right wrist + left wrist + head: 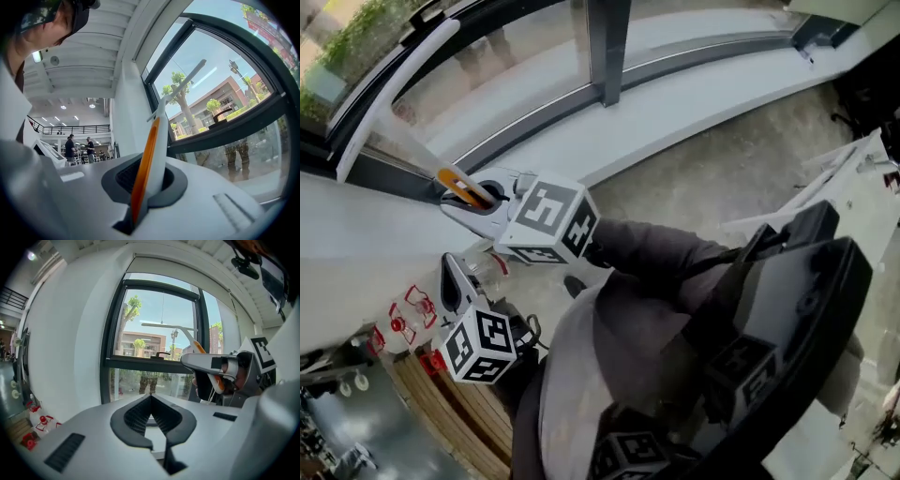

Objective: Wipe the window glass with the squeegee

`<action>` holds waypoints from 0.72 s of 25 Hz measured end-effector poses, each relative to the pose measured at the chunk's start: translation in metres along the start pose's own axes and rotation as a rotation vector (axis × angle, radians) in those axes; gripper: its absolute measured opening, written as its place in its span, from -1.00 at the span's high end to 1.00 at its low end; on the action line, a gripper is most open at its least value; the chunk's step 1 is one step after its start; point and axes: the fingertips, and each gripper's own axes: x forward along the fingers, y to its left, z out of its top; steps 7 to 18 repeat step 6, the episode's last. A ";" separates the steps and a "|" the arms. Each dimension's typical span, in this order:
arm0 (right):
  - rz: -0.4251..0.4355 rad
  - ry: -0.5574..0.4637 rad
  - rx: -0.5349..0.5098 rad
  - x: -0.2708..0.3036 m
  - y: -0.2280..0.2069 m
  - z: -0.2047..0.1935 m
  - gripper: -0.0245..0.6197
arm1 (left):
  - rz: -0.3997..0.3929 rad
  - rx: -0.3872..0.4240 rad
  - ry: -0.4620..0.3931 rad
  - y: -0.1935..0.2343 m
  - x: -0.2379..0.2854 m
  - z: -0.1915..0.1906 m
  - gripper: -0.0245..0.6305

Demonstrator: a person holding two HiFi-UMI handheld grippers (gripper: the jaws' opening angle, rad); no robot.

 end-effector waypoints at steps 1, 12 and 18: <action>-0.001 0.004 -0.002 -0.003 0.000 0.001 0.92 | -0.007 0.000 0.004 -0.004 0.000 -0.001 0.93; -0.033 0.010 -0.006 -0.019 -0.006 0.002 0.92 | -0.051 0.011 0.014 -0.025 0.001 -0.002 0.93; -0.033 0.010 -0.006 -0.019 -0.006 0.002 0.92 | -0.051 0.011 0.014 -0.025 0.001 -0.002 0.93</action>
